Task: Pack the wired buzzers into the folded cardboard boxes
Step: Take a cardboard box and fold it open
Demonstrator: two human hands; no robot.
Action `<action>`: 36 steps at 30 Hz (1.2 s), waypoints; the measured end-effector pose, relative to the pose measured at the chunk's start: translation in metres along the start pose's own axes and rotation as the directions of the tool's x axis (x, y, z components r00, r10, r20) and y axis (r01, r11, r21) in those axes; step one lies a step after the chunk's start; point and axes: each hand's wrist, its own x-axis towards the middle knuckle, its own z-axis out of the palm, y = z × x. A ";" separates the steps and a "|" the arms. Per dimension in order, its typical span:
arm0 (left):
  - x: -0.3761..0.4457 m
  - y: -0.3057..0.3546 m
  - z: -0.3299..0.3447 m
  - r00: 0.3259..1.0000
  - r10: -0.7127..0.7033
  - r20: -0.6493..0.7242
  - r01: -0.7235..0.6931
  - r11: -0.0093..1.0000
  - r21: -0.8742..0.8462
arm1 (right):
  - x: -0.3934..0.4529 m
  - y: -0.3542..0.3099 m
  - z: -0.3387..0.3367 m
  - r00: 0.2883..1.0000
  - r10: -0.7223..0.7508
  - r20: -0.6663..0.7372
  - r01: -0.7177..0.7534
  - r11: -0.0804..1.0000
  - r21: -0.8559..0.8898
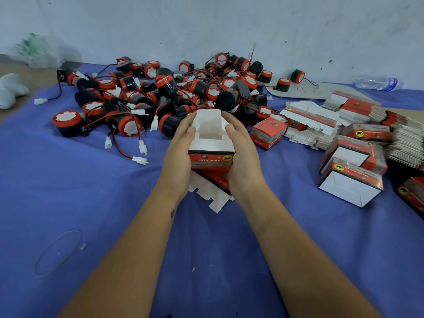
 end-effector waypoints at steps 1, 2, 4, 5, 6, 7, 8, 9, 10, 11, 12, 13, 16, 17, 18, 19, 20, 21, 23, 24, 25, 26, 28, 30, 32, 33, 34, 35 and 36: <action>0.000 0.000 0.000 1.000 0.002 0.000 -0.002 1.000 -0.007 | -0.001 0.000 0.000 0.999 -0.048 -0.006 0.048 0.999 -0.023; 0.000 0.000 0.000 1.000 0.002 -0.001 -0.002 1.000 -0.010 | -0.002 -0.001 0.000 0.996 -0.085 -0.007 0.085 0.996 -0.039; -0.001 -0.001 0.001 1.000 0.001 -0.011 -0.001 1.000 -0.002 | -0.003 0.000 0.000 0.989 -0.148 0.001 0.147 0.985 -0.088; 0.000 -0.002 0.002 1.000 0.004 -0.015 -0.004 1.000 0.006 | -0.005 0.000 0.000 0.983 -0.181 0.004 0.180 0.975 -0.131; 0.000 -0.002 0.002 1.000 0.007 -0.018 -0.007 1.000 0.012 | -0.005 0.000 0.000 0.977 -0.214 0.001 0.211 0.961 -0.179; 0.000 -0.002 0.002 1.000 0.008 -0.020 -0.008 1.000 0.017 | -0.006 0.000 0.001 0.970 -0.241 -0.005 0.234 0.946 -0.223; 0.000 -0.002 0.002 1.000 0.010 -0.019 -0.009 1.000 0.022 | -0.006 0.001 0.001 0.966 -0.260 -0.010 0.248 0.932 -0.263; 0.000 -0.002 0.002 1.000 0.014 -0.013 -0.013 1.000 0.027 | -0.006 0.002 0.001 0.962 -0.273 -0.014 0.256 0.916 -0.308; 0.001 -0.003 0.001 1.000 0.019 -0.009 -0.018 0.999 0.033 | -0.006 0.002 0.000 0.958 -0.287 -0.016 0.263 0.897 -0.356; 0.001 -0.003 0.001 1.000 0.024 -0.006 -0.024 0.999 0.034 | -0.006 0.003 0.000 0.952 -0.305 -0.013 0.275 0.877 -0.393; 0.000 -0.003 0.001 1.000 0.028 -0.005 -0.028 0.999 0.026 | -0.006 0.003 0.000 0.951 -0.310 -0.006 0.282 0.870 -0.405; 0.000 -0.003 0.001 1.000 0.031 -0.006 -0.031 0.999 0.010 | -0.007 0.002 0.000 0.955 -0.297 0.000 0.273 0.880 -0.390; -0.002 -0.003 0.001 0.998 0.067 0.007 -0.067 0.998 0.004 | -0.008 0.000 0.000 0.978 -0.208 0.024 0.206 0.932 -0.298; -0.003 -0.003 0.001 0.996 0.086 0.015 -0.086 0.996 0.012 | -0.008 0.000 0.000 0.981 -0.193 0.031 0.193 0.941 -0.279; -0.004 -0.002 0.002 0.995 0.099 0.016 -0.099 0.995 0.022 | -0.008 0.000 0.000 0.981 -0.190 0.032 0.191 0.944 -0.268; -0.004 -0.001 0.002 0.994 0.105 0.011 -0.106 0.994 0.036 | -0.008 0.000 0.001 0.978 -0.208 0.024 0.207 0.939 -0.275; -0.004 -0.001 0.003 0.994 0.108 0.000 -0.108 0.992 0.058 | -0.006 0.001 0.002 0.971 -0.239 0.016 0.234 0.931 -0.279; -0.003 0.000 0.003 0.994 0.107 -0.018 -0.105 0.991 0.087 | -0.005 0.001 0.002 0.962 -0.273 0.001 0.263 0.924 -0.279; -0.002 0.001 0.005 0.993 0.096 -0.062 -0.087 0.987 0.133 | -0.004 0.002 0.002 0.950 -0.311 -0.016 0.297 0.918 -0.263; -0.002 0.002 0.005 0.993 0.087 -0.078 -0.076 0.988 0.134 | -0.004 0.002 0.002 0.946 -0.323 -0.001 0.310 0.908 -0.281; -0.002 0.003 0.005 0.993 0.080 -0.083 -0.069 0.989 0.127 | -0.005 0.002 0.001 0.947 -0.321 0.023 0.312 0.900 -0.305; -0.001 0.003 0.005 0.994 0.078 -0.079 -0.068 0.990 0.126 | -0.005 0.002 0.000 0.954 -0.298 0.037 0.295 0.905 -0.305; -0.002 0.004 0.005 0.996 0.073 -0.059 -0.063 0.987 0.149 | -0.004 0.003 -0.003 0.975 -0.222 0.026 0.222 0.944 -0.245; -0.004 0.002 0.003 0.997 0.052 -0.054 -0.044 0.989 0.141 | -0.005 0.003 -0.005 0.989 -0.144 0.016 0.145 0.976 -0.161; -0.005 0.000 0.002 0.999 0.010 -0.043 -0.007 0.998 0.059 | -0.007 0.003 -0.006 0.994 -0.108 0.005 0.108 0.981 -0.159; -0.006 0.000 0.001 0.999 -0.003 -0.041 0.004 1.000 0.031 | -0.007 0.003 -0.005 0.993 -0.119 -0.003 0.116 0.973 -0.198; -0.006 0.001 0.001 0.999 -0.008 -0.052 0.010 0.999 0.043 | -0.008 0.004 -0.005 0.991 -0.134 0.000 0.131 0.967 -0.220; -0.005 0.001 0.001 0.997 -0.005 -0.075 0.011 0.997 0.075 | -0.007 0.005 -0.004 0.989 -0.147 0.001 0.144 0.965 -0.221; -0.004 0.001 0.002 0.994 0.000 -0.107 0.011 0.995 0.098 | -0.006 0.004 -0.004 0.989 -0.145 -0.009 0.141 0.970 -0.198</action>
